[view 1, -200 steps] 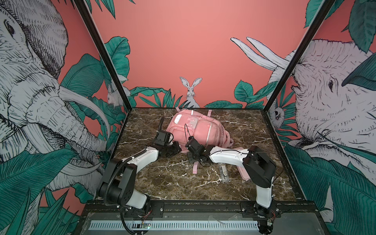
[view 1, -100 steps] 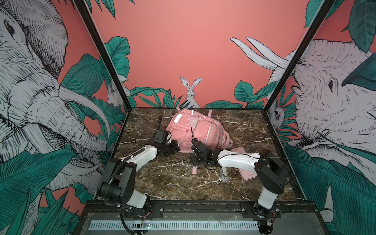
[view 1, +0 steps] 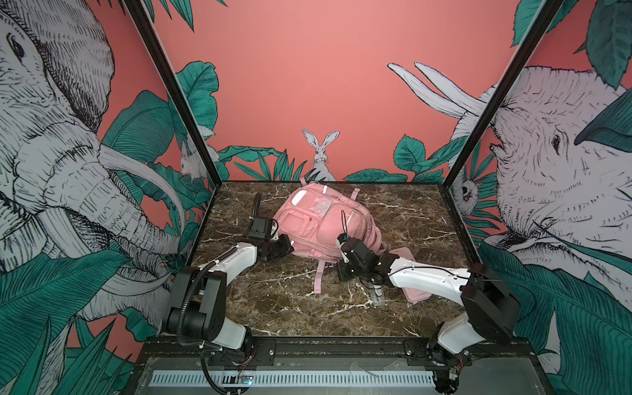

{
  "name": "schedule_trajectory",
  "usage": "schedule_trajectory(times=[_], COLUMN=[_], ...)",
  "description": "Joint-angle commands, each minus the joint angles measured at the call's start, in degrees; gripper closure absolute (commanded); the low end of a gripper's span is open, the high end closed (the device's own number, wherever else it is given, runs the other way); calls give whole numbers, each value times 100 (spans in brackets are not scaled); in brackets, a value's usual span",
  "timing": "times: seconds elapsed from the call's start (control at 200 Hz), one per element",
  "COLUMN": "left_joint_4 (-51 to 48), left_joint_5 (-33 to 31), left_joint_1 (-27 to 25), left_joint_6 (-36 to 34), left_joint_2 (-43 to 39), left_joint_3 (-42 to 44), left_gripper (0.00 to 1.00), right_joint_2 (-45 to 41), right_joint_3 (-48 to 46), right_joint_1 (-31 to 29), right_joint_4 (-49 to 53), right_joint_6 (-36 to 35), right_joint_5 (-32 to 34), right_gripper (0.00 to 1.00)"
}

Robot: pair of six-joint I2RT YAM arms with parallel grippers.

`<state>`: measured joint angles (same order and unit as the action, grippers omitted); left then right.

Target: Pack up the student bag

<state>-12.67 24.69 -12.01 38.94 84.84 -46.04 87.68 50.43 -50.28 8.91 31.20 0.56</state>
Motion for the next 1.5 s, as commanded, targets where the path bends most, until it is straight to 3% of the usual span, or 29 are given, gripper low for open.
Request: schedule_trajectory(times=[0.0, 0.41, 0.635, 0.905, 1.065, 1.22, 1.495], left_joint_4=[63, -78, 122, 227, 36, -316, -794], left_joint_5=[-260, -313, -262, -55, 113, -10, -105], left_joint_1=[200, 532, 533, 537, 533, 533, 351], left_joint_6=[-163, -279, -83, 87, -26, -289, -405], left_joint_2=[-222, -163, 326, 1334, 1538, 1025, -534], left_joint_3=[-195, -325, -749, -1747, -2145, -1808, -399], left_gripper=[100, 100, 100, 77, 54, 40, 38], right_joint_2=[-275, -858, -641, -72, 438, 939, 1295], right_joint_3=[-236, -504, -317, 259, 789, 1300, 1656], right_joint_1=[247, 901, 716, 150, -45, -190, -388], right_joint_4=[285, 941, 707, 460, 248, 56, 64], right_joint_6=[-111, -418, -412, -409, -327, -251, -338], right_joint_5=[33, 349, -231, -618, -833, -1103, -1474], right_gripper=[100, 100, 100, 100, 100, 100, 100])
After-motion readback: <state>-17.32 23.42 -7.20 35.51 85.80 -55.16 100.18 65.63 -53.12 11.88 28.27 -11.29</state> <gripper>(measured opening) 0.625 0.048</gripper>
